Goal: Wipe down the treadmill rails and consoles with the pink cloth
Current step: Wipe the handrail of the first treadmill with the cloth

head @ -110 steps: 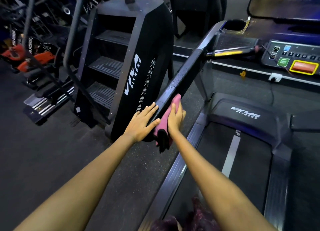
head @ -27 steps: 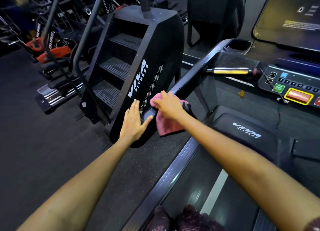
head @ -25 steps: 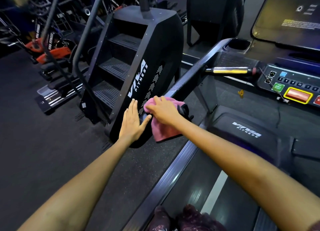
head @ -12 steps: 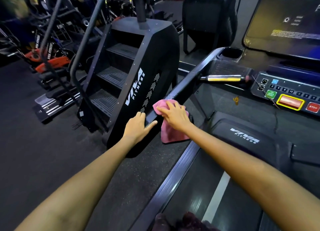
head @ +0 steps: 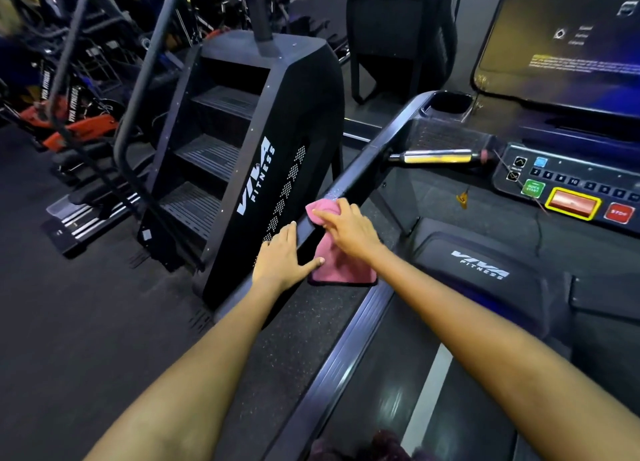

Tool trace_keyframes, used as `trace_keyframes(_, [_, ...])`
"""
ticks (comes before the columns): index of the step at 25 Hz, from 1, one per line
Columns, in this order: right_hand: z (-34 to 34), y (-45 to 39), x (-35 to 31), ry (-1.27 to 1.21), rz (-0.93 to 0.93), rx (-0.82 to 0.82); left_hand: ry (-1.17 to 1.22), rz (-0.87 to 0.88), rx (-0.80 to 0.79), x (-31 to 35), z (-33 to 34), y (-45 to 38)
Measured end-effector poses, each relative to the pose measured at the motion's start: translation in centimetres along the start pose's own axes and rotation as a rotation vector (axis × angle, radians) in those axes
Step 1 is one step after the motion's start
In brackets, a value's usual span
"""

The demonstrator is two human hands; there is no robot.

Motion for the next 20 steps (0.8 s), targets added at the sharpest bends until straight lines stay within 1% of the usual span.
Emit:
trace_keyframes(3, [-1.6, -3.4, 0.8, 0.013, 0.178, -0.011, 0.002, -0.004, -0.007, 0.0, 0.1, 0.1])
trace_keyframes(4, [-1.7, -4.0, 0.3, 0.046, 0.2, -0.011, 0.009, -0.003, -0.01, 0.0, 0.2, 0.1])
trace_keyframes(5, [-1.7, -4.1, -0.5, 0.083, 0.182, -0.014, 0.019, -0.005, -0.014, 0.0, 0.1, 0.2])
trace_keyframes(7, [-1.1, -3.1, -1.9, 0.121, 0.047, -0.02, 0.041, -0.013, -0.024, 0.0, 0.0, 0.1])
trace_keyframes(9, [-0.9, -2.0, -0.9, 0.067, -0.085, -0.045, 0.037, -0.013, -0.023, 0.0, 0.0, 0.0])
trace_keyframes(10, [-1.3, -2.1, 0.3, 0.032, -0.101, -0.063, 0.032, -0.01, -0.02, 0.0, 0.0, 0.0])
trace_keyframes(11, [-1.8, -2.7, 1.6, 0.02, -0.078, -0.076, 0.025, -0.007, -0.018, 0.0, 0.1, 0.0])
trace_keyframes(13, [-2.7, -4.6, 3.6, 0.037, 0.055, -0.074, -0.009, 0.009, -0.021, 0.0, 0.0, 0.0])
trace_keyframes(15, [-3.0, -5.9, 3.7, 0.06, 0.175, -0.06, -0.049, 0.022, -0.026, 0.2, 0.0, 0.1])
trace_keyframes(16, [-2.7, -5.9, 3.0, 0.077, 0.191, -0.044, -0.062, 0.027, -0.034, 0.3, -0.1, 0.1])
trace_keyframes(18, [-1.6, -4.7, 1.2, 0.108, 0.127, -0.019, -0.06, 0.032, -0.054, 0.3, -0.1, 0.2])
trace_keyframes(20, [-0.8, -2.7, 0.6, 0.127, -0.034, -0.019, -0.041, 0.037, -0.052, 0.2, -0.2, 0.1])
Point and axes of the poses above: each hand's wrist, its own y-axis away from the middle knuckle, its own z-axis out of the palm, x = y × z, the point moved 3 cm from there along -y, towards the middle knuckle, and after that the axes turned 1 degree about z, right-handed, at the moved point
